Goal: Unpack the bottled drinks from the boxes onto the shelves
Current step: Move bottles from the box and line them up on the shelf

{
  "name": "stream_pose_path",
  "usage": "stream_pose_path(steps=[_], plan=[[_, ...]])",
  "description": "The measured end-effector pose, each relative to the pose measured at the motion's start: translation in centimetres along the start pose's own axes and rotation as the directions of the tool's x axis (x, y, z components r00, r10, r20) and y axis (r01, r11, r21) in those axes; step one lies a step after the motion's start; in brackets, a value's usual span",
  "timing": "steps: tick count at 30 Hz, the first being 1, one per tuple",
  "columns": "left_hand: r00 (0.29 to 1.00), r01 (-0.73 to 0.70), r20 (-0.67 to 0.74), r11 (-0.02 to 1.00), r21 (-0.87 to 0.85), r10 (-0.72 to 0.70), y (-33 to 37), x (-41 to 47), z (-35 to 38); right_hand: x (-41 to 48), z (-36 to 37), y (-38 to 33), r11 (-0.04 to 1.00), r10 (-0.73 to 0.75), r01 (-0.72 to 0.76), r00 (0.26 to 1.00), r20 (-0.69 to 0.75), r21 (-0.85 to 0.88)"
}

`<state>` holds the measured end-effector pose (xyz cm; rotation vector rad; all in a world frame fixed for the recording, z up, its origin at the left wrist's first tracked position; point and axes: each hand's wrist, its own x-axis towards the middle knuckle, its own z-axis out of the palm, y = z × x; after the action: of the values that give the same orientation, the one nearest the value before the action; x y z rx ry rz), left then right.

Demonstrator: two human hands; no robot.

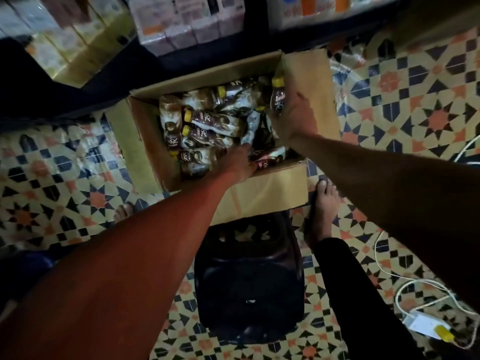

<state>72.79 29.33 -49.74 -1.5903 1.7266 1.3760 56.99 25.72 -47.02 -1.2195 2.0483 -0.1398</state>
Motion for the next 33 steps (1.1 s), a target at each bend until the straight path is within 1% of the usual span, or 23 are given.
stream_pose_path(steps=[2, 4, 6, 8, 10, 13, 14, 16, 18, 20, 22, 25, 27, 28, 30, 31, 33], plan=[[1.0, 0.006, 0.011, 1.0, -0.003, -0.006, -0.2, 0.5, 0.2, 1.5, -0.4, -0.3, 0.997, 0.041, -0.038, 0.998, 0.048, -0.071], [1.0, 0.002, 0.018, 1.0, -0.005, -0.002, -0.3, 0.5, 0.3, 2.7, -0.7, -0.7, 0.988, 0.059, -0.042, 0.992, 0.11, -0.147], [1.0, -0.018, 0.015, 0.999, -0.041, 0.019, -0.4, 0.3, 0.1, 3.4, -0.8, -1.0, 0.978, 0.039, -0.019, 0.995, 0.094, -0.207], [0.998, -0.063, -0.022, 0.993, -0.096, 0.061, -0.4, 0.0, -0.3, 3.6, -0.8, -1.2, 0.974, -0.016, 0.023, 0.999, 0.03, -0.224], [0.989, -0.121, -0.102, 0.978, -0.172, 0.105, 0.0, -0.7, -1.0, 3.6, -0.9, -0.8, 0.982, -0.09, 0.092, 0.996, 0.02, -0.165], [0.958, -0.224, -0.221, 0.959, -0.171, 0.185, 0.9, -1.3, -2.1, 3.1, -0.5, 0.0, 0.982, -0.188, 0.184, 0.976, 0.107, 0.044], [0.949, -0.254, -0.235, 0.952, -0.171, 0.211, 1.0, -1.4, -2.3, 2.8, -0.2, 0.3, 0.975, -0.208, 0.194, 0.969, 0.131, 0.111], [0.936, -0.279, -0.273, 0.94, -0.199, 0.22, 1.1, -1.4, -2.6, 2.1, 0.2, 0.6, 0.969, -0.21, 0.182, 0.962, 0.172, 0.165], [0.919, -0.258, -0.356, 0.939, -0.226, 0.167, 1.1, -1.1, -2.9, 1.5, 0.5, 1.1, 0.971, -0.185, 0.146, 0.961, 0.205, 0.192], [0.908, -0.225, -0.411, 0.925, -0.307, 0.085, 1.1, -0.5, -3.2, 1.4, 0.9, 2.1, 0.969, -0.14, 0.085, 0.962, 0.236, 0.23], [0.914, -0.172, -0.406, 0.888, -0.427, -0.018, 1.1, 0.4, -3.4, 1.4, 1.5, 2.9, 0.968, -0.079, 0.014, 0.965, 0.251, 0.249], [0.926, -0.065, -0.34, 0.817, -0.573, -0.164, 1.6, 1.9, -3.7, 1.4, 2.5, 3.4, 0.962, -0.029, -0.043, 0.967, 0.253, 0.271], [0.945, -0.026, -0.271, 0.786, -0.618, -0.182, 2.2, 2.8, -3.7, 1.4, 2.8, 3.2, 0.954, -0.025, -0.056, 0.964, 0.266, 0.295], [0.957, -0.007, -0.232, 0.782, -0.623, -0.176, 2.4, 3.2, -3.6, 1.4, 2.8, 3.0, 0.935, -0.016, -0.083, 0.961, 0.275, 0.345], [0.974, 0.011, -0.171, 0.791, -0.611, -0.145, 2.4, 3.6, -3.5, 1.4, 2.6, 2.3, 0.856, 0.039, -0.183, 0.955, 0.293, 0.483], [0.982, 0.005, -0.15, 0.799, -0.601, -0.119, 2.3, 3.6, -3.5, 1.3, 2.4, 1.8, 0.812, 0.084, -0.243, 0.949, 0.305, 0.53], [0.987, 0.008, -0.13, 0.819, -0.574, -0.1, 1.9, 3.5, -3.4, 1.0, 2.0, 0.8, 0.712, 0.179, -0.378, 0.913, 0.367, 0.592]])
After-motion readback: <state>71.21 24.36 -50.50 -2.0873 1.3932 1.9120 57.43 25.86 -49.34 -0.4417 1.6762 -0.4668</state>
